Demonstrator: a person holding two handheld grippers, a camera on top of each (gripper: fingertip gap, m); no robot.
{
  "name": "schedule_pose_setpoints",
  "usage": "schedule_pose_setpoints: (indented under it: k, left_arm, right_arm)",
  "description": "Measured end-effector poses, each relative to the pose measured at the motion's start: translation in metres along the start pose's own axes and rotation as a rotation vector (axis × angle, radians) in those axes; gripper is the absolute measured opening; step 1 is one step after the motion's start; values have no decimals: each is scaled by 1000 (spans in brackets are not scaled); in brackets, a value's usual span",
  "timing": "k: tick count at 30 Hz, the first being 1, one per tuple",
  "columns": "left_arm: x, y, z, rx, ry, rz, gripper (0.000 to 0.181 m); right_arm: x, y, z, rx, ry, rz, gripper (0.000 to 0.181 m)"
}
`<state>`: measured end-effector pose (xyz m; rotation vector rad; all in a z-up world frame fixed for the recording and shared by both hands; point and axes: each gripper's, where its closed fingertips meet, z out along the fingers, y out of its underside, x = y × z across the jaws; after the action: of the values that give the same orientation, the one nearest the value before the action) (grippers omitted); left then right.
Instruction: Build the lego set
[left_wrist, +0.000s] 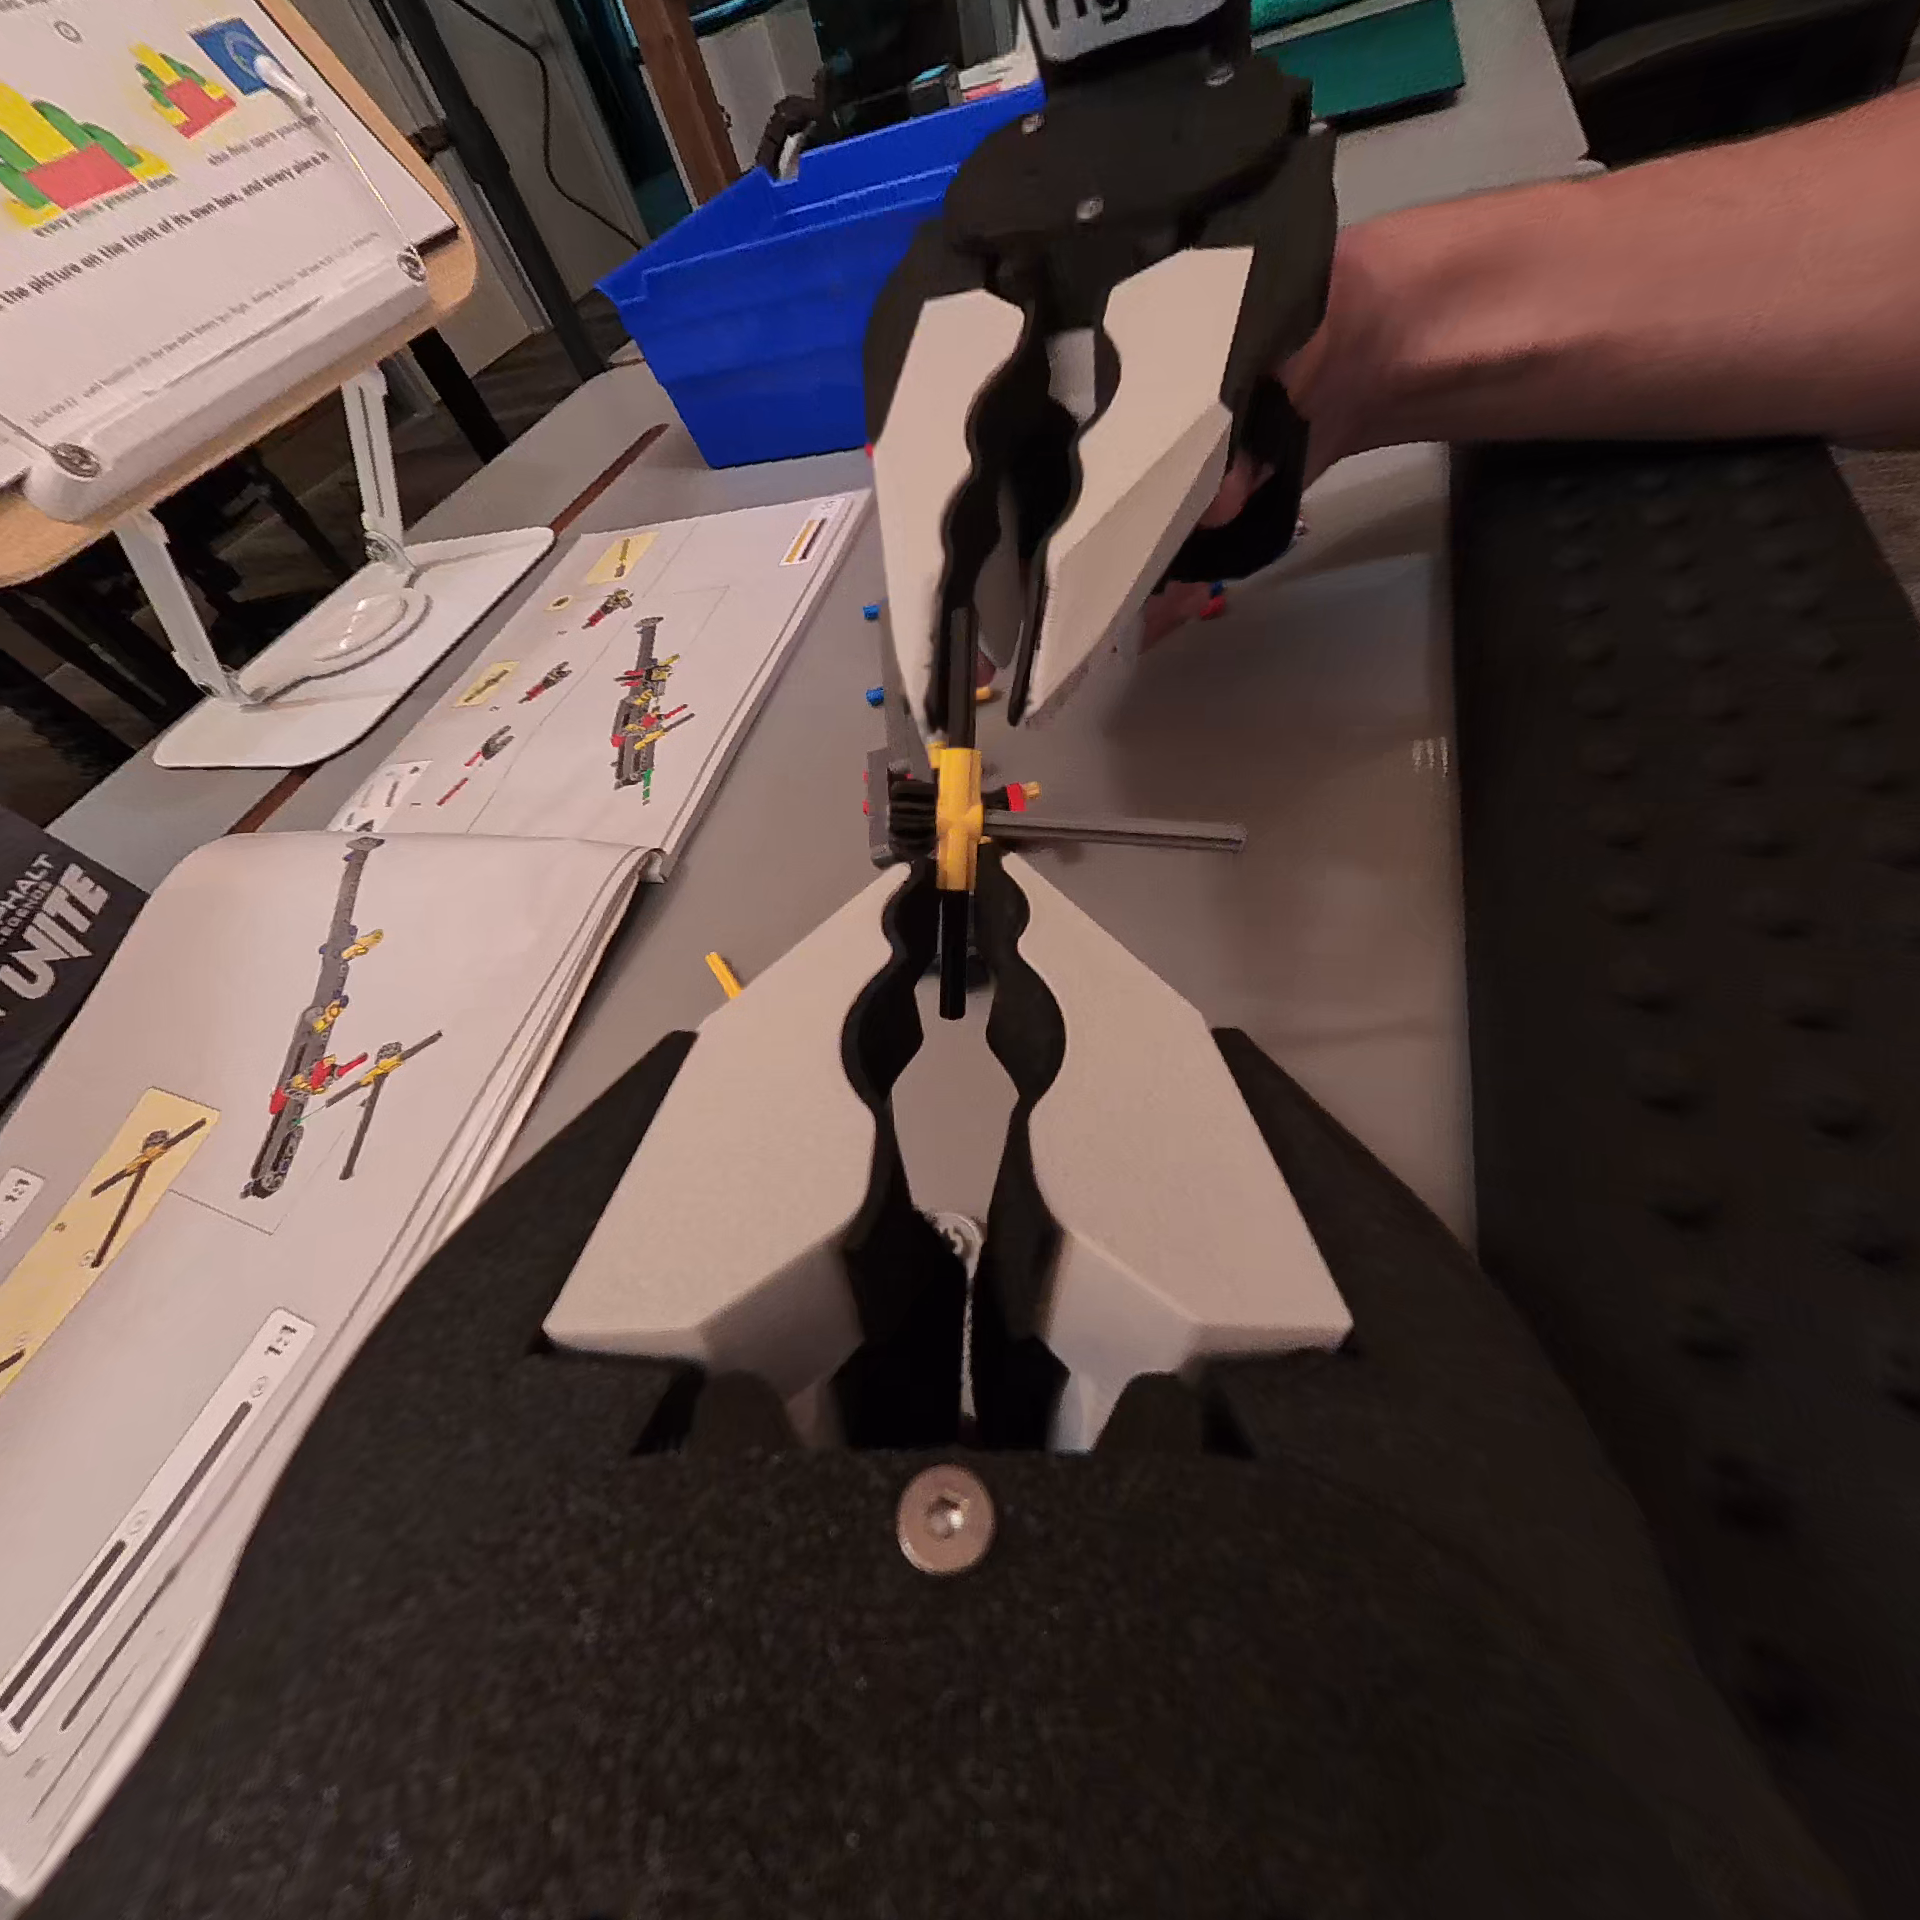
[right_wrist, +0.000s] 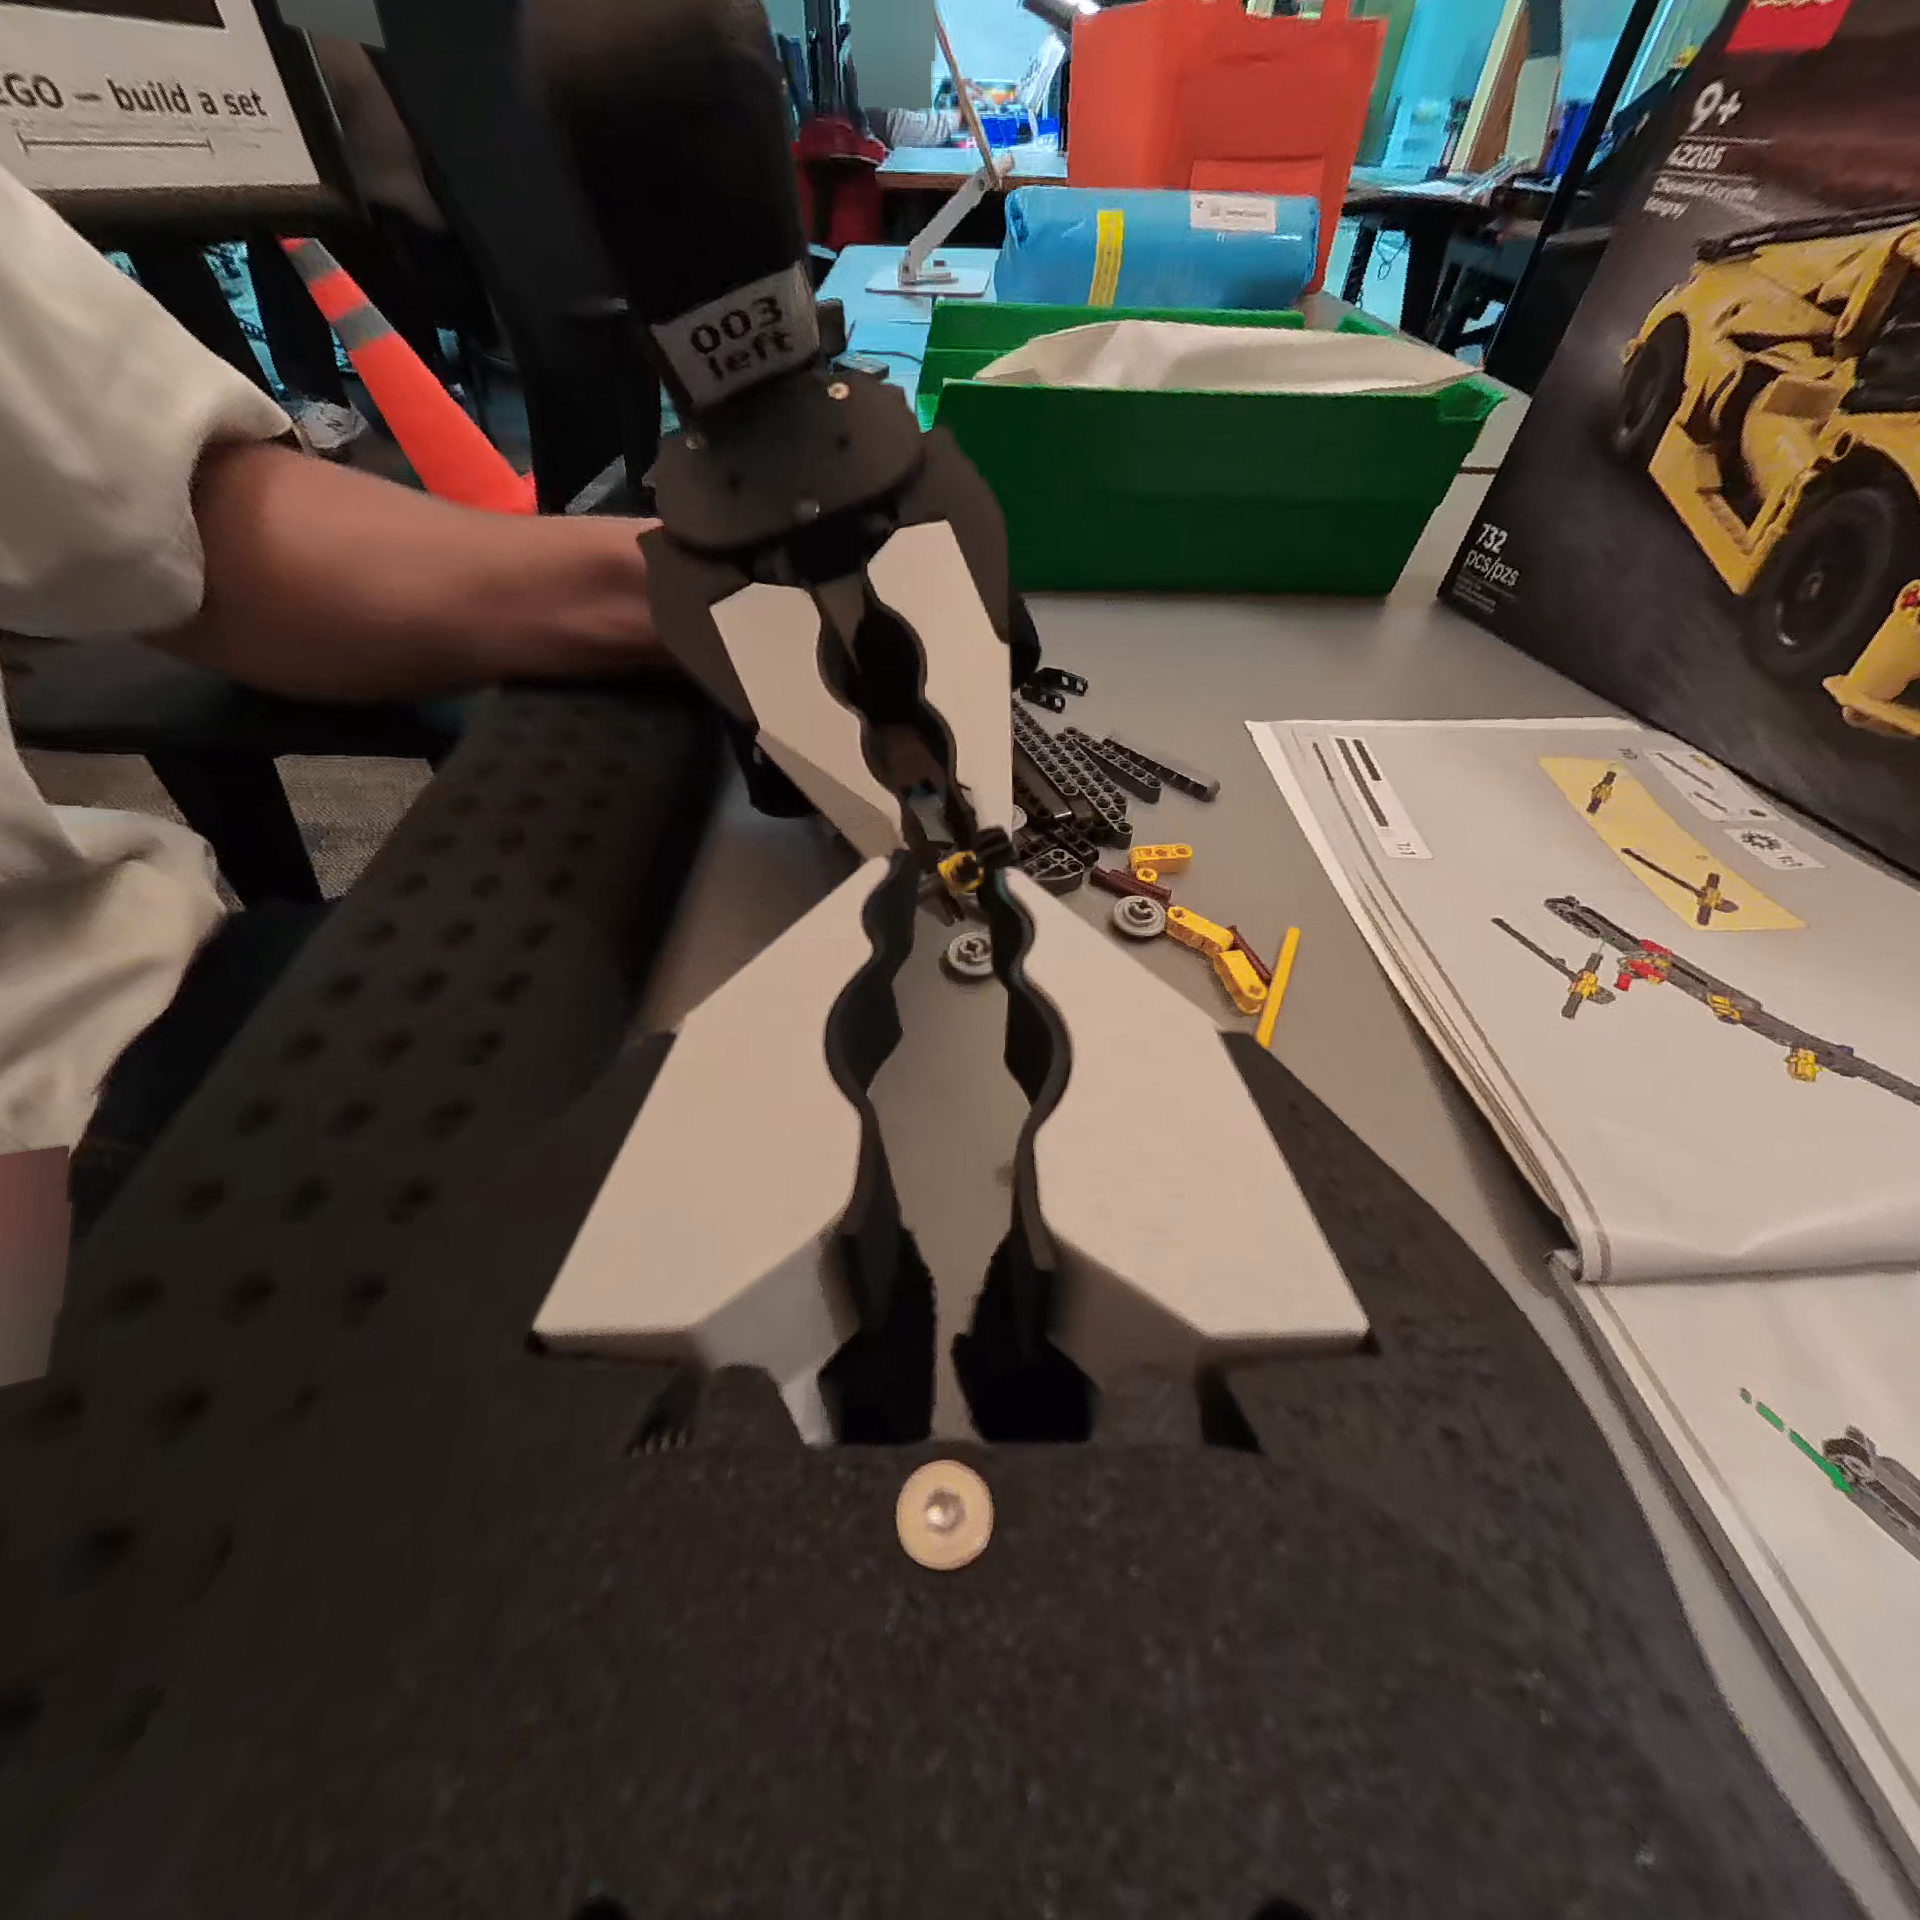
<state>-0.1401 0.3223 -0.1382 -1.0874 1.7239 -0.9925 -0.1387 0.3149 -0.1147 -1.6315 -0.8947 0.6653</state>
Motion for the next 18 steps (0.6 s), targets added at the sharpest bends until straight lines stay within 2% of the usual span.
schedule_pose_setpoints:
  k: [4,9,18]
  left_arm:
    - [4,4,1,-22,18,5,5]
    - [7,8,2,-43,37,8,5]
    - [10,13,5,-76,42,41,4]
  right_arm:
    - [-1,2,-1,-11,11,-30,5]
    - [-5,9,2,-48,0,-52,9]
    - [-6,16,5,-101,10,-75,3]
